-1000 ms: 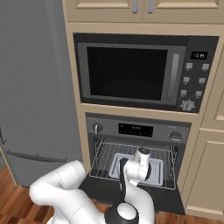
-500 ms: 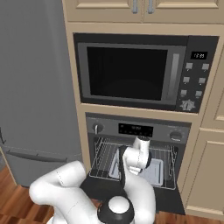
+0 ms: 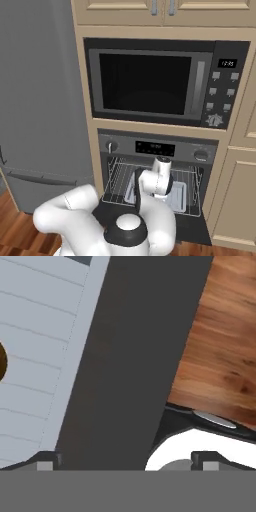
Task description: Take the baked cake out of the oven and place it on the plate for cooling. Then close the oven door.
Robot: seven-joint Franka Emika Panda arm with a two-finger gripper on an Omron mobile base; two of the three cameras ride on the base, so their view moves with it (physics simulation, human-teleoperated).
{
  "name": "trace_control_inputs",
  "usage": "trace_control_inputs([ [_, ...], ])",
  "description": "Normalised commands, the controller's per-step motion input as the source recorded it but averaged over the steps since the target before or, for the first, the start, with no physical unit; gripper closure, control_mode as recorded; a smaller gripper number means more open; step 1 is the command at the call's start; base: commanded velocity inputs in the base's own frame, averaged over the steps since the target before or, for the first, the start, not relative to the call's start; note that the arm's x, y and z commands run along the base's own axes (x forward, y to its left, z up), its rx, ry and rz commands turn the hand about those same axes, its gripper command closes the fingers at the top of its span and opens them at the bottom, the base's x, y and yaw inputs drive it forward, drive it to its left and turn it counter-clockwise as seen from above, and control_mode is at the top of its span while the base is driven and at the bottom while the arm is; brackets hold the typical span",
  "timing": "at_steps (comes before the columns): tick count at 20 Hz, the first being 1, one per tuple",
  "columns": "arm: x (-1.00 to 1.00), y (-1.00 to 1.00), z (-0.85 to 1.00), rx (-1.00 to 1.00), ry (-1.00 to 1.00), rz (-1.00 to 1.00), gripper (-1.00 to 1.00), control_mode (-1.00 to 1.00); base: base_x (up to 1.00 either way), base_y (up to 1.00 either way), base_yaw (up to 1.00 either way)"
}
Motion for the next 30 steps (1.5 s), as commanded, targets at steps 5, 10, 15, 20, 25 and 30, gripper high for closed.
trace_control_inputs([
  [5,-0.16,0.00,0.19,0.01,-0.17,0.42,-1.00,-1.00,0.00,0.00,0.00],
  [10,-0.28,0.00,0.28,0.00,-0.23,0.46,-1.00,-1.00,0.00,0.00,0.00],
  [15,-0.19,0.04,0.38,0.00,-0.30,0.33,-1.00,-1.00,0.00,0.00,0.00],
  [20,-0.02,0.31,0.28,0.00,-0.32,0.29,-1.00,-1.00,0.00,0.00,0.00],
  [25,0.00,0.28,0.03,-0.07,-0.28,0.16,-1.00,-1.00,0.00,0.00,0.00],
  [30,0.00,0.02,0.18,-0.10,-0.03,0.00,-1.00,-1.00,0.00,0.00,0.00],
])
